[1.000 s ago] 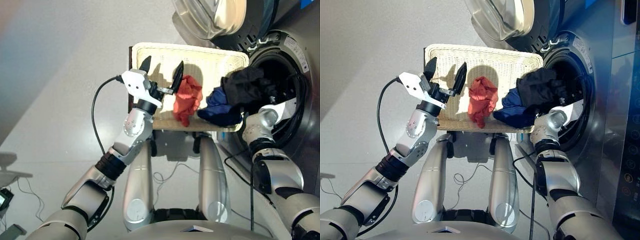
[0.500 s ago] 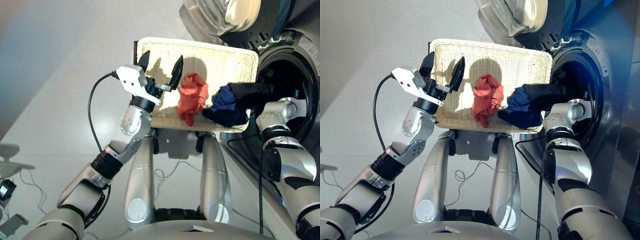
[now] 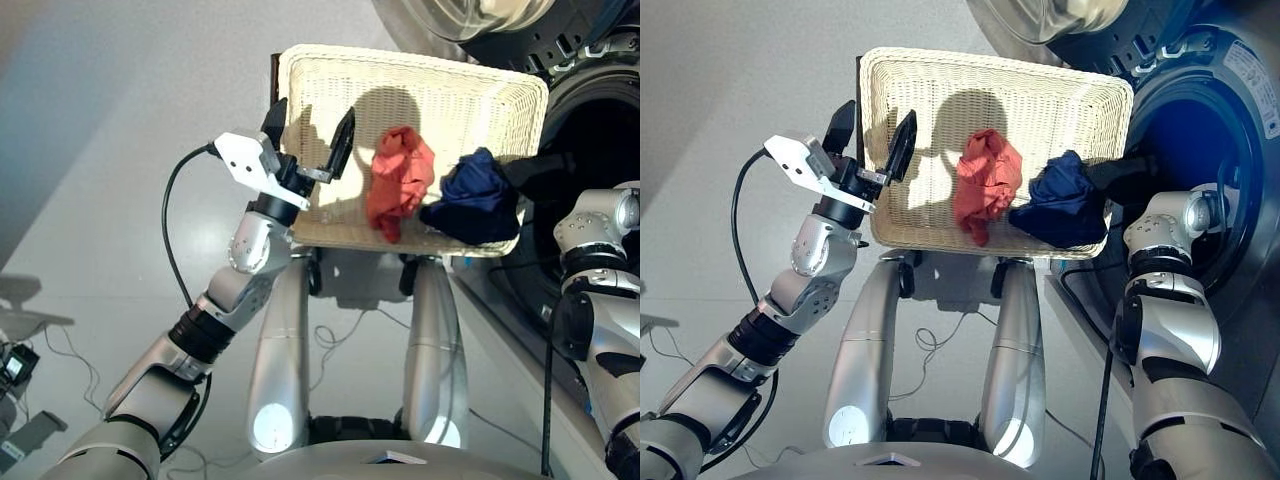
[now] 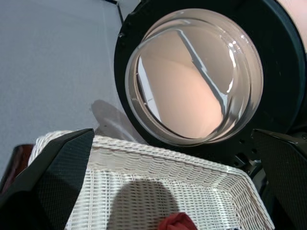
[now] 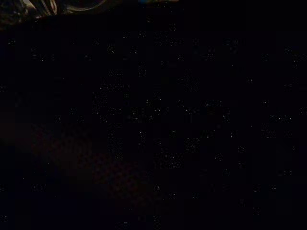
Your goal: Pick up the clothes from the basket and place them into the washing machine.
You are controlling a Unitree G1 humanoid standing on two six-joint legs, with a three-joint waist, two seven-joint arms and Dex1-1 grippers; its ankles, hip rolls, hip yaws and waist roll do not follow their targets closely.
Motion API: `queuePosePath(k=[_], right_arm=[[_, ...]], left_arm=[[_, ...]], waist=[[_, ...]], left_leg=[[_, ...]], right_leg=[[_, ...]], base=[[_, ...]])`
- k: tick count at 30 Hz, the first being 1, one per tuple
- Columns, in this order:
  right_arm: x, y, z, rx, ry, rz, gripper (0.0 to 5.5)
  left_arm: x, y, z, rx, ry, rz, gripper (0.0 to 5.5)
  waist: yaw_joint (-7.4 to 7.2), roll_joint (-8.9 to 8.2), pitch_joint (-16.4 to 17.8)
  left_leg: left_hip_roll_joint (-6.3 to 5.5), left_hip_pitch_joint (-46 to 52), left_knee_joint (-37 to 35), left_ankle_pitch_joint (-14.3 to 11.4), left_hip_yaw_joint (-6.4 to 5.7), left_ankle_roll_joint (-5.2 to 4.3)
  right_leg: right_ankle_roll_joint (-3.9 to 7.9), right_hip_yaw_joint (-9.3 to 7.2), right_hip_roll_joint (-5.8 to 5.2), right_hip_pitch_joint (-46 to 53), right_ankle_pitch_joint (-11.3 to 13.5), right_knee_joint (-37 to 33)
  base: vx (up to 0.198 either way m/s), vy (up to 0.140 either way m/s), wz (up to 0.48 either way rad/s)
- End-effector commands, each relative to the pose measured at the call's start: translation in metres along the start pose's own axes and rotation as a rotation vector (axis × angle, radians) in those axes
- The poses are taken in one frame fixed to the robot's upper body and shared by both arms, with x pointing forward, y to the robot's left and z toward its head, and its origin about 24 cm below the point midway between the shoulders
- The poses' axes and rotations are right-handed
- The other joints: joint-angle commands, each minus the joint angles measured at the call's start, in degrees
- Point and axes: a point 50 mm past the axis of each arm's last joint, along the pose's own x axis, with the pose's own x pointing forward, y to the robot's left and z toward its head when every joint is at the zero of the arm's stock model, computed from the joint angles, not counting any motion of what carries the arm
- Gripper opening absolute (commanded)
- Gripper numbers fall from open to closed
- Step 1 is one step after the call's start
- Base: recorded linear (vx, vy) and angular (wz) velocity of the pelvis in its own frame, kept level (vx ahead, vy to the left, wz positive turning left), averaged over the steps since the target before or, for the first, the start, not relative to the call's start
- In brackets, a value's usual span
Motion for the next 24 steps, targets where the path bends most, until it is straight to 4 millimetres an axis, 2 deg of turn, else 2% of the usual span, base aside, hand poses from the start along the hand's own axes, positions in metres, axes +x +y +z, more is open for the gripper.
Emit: queuePosePath(k=[1,5,9,10,11,12,13,17,22,24], right_arm=[[0.013,0.008,0.047,0.052,-0.202,0.085,5.5],[-0.015,0.008,0.0,-0.055,-0.098,0.257,5.5],[-0.053,-0.002,-0.052,-0.198,0.046,0.458,5.5],[-0.065,-0.004,-0.062,-0.237,0.072,0.522,5.5],[-0.066,-0.005,-0.063,-0.239,0.072,0.522,5.5],[-0.088,-0.012,-0.082,-0.29,0.144,0.639,5.5],[-0.101,-0.017,-0.092,-0.358,0.177,0.728,5.5],[-0.14,-0.024,-0.106,-0.528,0.198,1.031,5.5],[-0.178,-0.018,-0.101,-0.552,0.162,1.302,5.5],[-0.189,-0.015,-0.098,-0.539,0.147,1.37,5.5]], left_arm=[[0.006,-0.014,0.03,-0.064,-0.187,-0.024,5.5],[0.007,-0.015,0.028,-0.086,-0.196,-0.01,5.5],[0.007,-0.015,0.027,-0.099,-0.205,0.006,5.5],[0.007,-0.015,0.027,-0.099,-0.207,0.01,5.5],[0.006,-0.015,0.027,-0.099,-0.206,0.011,5.5],[0.006,-0.014,0.025,-0.1,-0.202,0.02,5.5],[0.005,-0.012,0.024,-0.093,-0.201,0.026,5.5],[-0.002,-0.003,0.019,-0.073,-0.176,0.062,5.5],[-0.008,0.001,0.015,-0.021,-0.147,0.07,5.5],[-0.011,0.005,0.005,-0.012,-0.106,0.099,5.5]], waist=[[-1.88,2.42,-0.9],[-2.2,2.0,-0.9],[-2.43,1.52,-0.9],[-2.56,1.34,-0.9],[-2.63,1.29,-0.9],[-2.88,0.92,-0.9],[-2.98,0.63,-0.9],[-3.4,-0.3,-0.9],[-3.95,-1.05,-0.9],[-4.07,-1.28,-0.9]], left_leg=[[2.11,3.7,1.2,-3.6,-0.52,-3.54],[1.96,4.6,0.4,-3.5,-0.25,-3.24],[1.78,5.4,-0.6,-3.0,-0.02,-3.12],[1.83,5.6,-0.9,-2.9,0.07,-3.09],[1.8,5.7,-1.0,-2.8,0.08,-3.09],[1.8,5.7,-1.3,-2.6,0.25,-3.02],[1.83,5.7,-1.7,-2.3,0.23,-2.98],[1.96,6.5,-3.1,-1.4,0.33,-3.01],[2.03,6.8,-3.8,-0.8,0.2,-3.05],[2.06,7.0,-4.1,-0.6,0.06,-3.06]], right_leg=[[2.06,1.13,0.98,5.1,-2.9,-0.5],[1.83,1.02,1.12,5.9,-2.7,-1.1],[1.71,1.04,1.21,6.8,-2.2,-2.2],[1.7,1.02,1.23,6.9,-2.0,-2.5],[1.7,1.02,1.2,7.0,-2.0,-2.6],[1.66,1.02,1.4,7.2,-1.7,-3.2],[1.65,1.08,1.49,7.1,-1.4,-3.4],[1.64,0.91,1.53,8.0,-0.5,-5.0],[1.71,0.76,1.5,8.4,0.2,-5.8],[1.72,0.65,1.5,8.6,0.2,-6.0]], base=[[0.0,0.0,0.0],[0.0,0.0,0.0],[0.0,0.0,0.0],[0.0,0.0,0.0],[0.0,0.0,0.0],[0.0,0.0,0.0],[0.0,0.0,0.0],[0.0,0.0,0.0],[0.0,0.0,0.0],[0.0,0.0,0.0]])
